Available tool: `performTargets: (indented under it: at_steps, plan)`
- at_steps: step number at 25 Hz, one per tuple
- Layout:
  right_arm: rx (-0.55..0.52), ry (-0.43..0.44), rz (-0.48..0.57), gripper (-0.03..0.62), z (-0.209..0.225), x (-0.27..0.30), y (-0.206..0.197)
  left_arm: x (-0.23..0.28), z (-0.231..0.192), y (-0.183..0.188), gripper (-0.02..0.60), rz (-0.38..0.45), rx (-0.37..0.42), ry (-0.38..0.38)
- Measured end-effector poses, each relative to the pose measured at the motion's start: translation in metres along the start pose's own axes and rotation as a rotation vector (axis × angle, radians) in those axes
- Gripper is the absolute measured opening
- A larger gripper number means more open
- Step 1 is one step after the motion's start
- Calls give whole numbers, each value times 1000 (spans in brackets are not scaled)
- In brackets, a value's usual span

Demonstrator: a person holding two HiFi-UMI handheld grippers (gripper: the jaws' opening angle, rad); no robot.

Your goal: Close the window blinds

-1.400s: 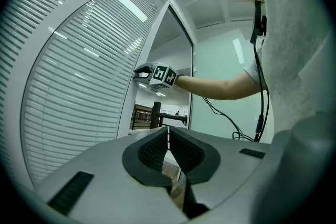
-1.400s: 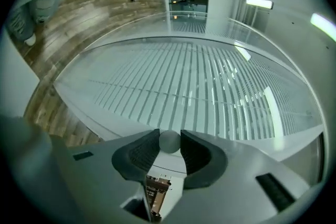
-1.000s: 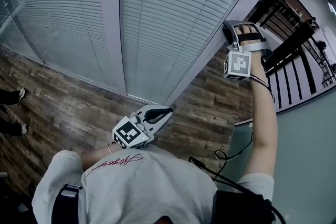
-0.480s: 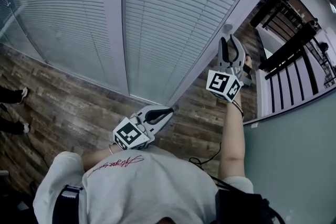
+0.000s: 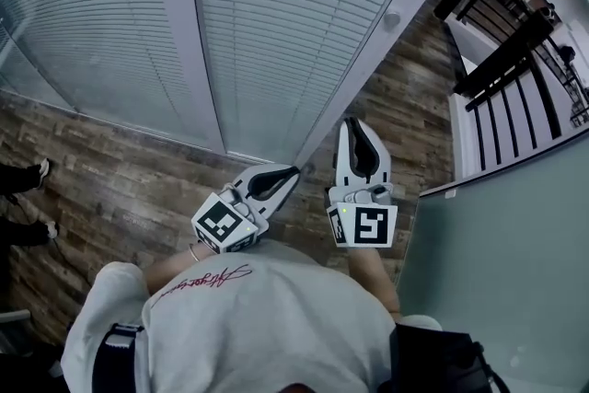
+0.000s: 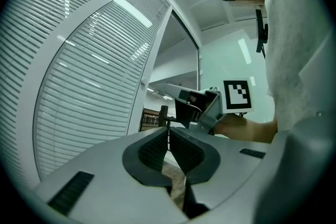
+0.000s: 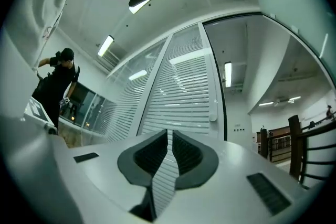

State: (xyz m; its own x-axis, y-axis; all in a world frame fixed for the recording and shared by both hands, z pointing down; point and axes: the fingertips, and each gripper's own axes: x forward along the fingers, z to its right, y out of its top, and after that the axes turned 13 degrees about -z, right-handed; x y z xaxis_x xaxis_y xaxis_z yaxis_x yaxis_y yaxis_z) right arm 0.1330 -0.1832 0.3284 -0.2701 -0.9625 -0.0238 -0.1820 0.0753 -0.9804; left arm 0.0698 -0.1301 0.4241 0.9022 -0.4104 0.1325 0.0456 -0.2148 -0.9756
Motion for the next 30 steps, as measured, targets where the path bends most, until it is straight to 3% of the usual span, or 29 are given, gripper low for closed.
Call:
performTargets:
  at_steps: [6, 11, 14, 18, 19, 20, 23, 24, 27, 30]
  plan:
    - [33, 28, -45, 41, -15, -32, -31, 8, 11, 12, 20, 5, 35, -29]
    - [139, 104, -130, 41, -33, -56, -73, 13, 18, 2, 20, -13, 103, -50]
    - [153, 120, -189, 38, -38, -65, -92, 14, 22, -4, 20, -18, 98, -52]
    - [158, 125, -177, 35, -38, -64, -92, 14, 24, -1, 20, -8, 56, -53]
    - [130, 132, -173, 34, -40, -64, -91, 14, 25, -5, 20, -12, 81, -57]
    - [38, 148, -162, 32, -43, -65, -87, 15, 26, -8, 20, -16, 108, -62]
    - [-491, 242, -93, 26, -58, -67, -70, 16, 29, -12, 20, -18, 128, -73]
    - [-583, 260, -79, 26, -60, -68, -67, 16, 30, -11, 20, -16, 114, -75]
    - [-622, 270, -58, 26, -64, -69, -64, 16, 34, -5, 20, -7, 53, -82]
    - [-590, 272, -45, 26, -66, -69, -62, 19, 36, -4, 20, -10, 62, -93]
